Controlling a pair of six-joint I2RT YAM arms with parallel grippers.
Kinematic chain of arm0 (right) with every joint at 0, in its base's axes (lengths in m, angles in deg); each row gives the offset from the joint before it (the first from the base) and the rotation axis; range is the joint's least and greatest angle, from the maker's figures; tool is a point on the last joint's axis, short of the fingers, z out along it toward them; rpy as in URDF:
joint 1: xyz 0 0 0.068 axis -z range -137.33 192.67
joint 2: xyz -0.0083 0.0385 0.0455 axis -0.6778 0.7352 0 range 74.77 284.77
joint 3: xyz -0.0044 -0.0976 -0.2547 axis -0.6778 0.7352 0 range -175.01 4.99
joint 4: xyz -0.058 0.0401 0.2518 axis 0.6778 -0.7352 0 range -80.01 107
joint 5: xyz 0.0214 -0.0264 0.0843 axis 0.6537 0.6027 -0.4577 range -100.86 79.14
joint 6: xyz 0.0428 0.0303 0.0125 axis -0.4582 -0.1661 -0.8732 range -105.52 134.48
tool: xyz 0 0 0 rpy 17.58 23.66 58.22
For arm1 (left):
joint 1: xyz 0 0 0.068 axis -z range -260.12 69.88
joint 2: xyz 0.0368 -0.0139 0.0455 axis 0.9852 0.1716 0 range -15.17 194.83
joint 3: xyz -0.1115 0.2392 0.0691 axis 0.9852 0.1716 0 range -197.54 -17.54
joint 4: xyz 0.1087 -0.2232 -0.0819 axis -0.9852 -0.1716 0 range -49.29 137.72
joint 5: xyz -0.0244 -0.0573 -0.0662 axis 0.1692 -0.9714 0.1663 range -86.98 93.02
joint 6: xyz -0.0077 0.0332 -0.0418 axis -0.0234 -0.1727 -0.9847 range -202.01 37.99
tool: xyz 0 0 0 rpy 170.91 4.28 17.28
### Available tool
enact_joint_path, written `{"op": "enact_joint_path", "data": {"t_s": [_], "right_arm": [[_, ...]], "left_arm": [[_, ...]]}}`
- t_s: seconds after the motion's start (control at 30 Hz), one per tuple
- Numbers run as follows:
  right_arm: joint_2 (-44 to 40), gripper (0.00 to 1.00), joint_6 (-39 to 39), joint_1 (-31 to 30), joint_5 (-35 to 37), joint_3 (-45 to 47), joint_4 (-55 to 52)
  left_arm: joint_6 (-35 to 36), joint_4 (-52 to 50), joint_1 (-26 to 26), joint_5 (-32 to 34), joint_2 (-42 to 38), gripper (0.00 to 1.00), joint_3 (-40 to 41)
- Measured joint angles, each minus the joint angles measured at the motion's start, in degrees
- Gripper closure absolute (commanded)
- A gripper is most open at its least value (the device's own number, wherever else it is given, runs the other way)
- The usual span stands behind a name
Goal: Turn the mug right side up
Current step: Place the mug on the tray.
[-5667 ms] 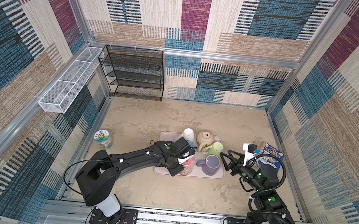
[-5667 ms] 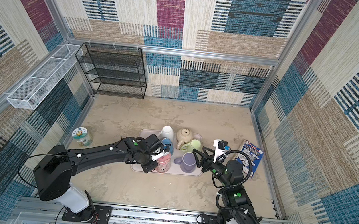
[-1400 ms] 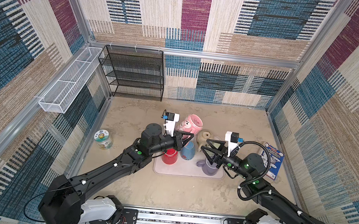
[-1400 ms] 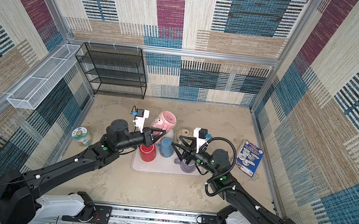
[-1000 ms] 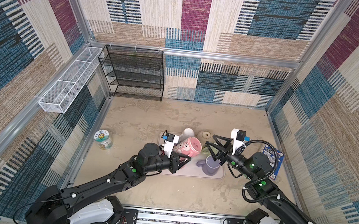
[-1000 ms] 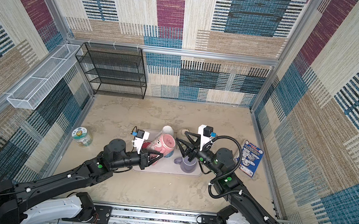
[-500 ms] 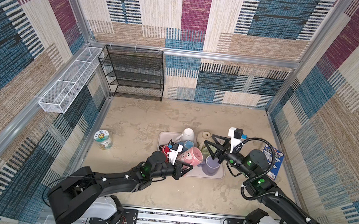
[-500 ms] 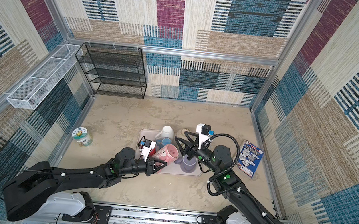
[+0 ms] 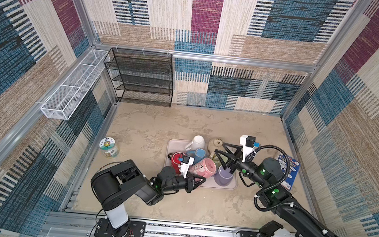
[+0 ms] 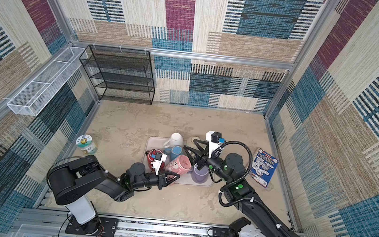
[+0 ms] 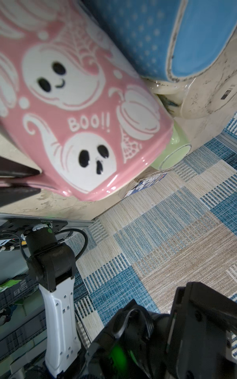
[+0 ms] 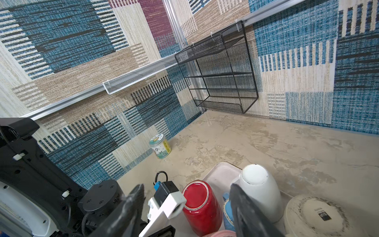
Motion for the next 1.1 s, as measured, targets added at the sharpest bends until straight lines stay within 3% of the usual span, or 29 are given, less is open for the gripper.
{"op": "enact_joint_path", "data": {"t_s": [0.1, 0.33, 0.57, 0.73, 0.97, 1.1], "right_arm": [[0.3, 0.3, 0.0, 0.0, -0.5, 0.0, 0.0], [1.0, 0.3, 0.2, 0.0, -1.1, 0.5, 0.1], [1.1, 0.3, 0.2, 0.0, -1.5, 0.7, 0.1], [1.1, 0.3, 0.2, 0.0, -1.6, 1.0, 0.0], [1.9, 0.29, -0.1, 0.0, 0.1, -1.5, -4.1], [3.5, 0.28, -1.1, 0.0, 2.4, -4.7, -9.0]], "left_arm": [[0.2, 1.4, -0.2, 0.6, -0.1, 0.99, 1.4], [0.5, 3.1, -0.3, 1.8, 0.8, 0.7, 3.7], [0.5, -2.0, -0.4, 2.2, -0.6, 0.57, 4.8], [1.7, -11.4, -0.5, 5.6, -8.2, 0.52, 4.1], [6.5, -34.9, -0.3, 10.8, -22.2, 0.48, -1.2], [8.4, -45.0, -0.3, 12.3, -25.4, 0.48, -3.8]]}}
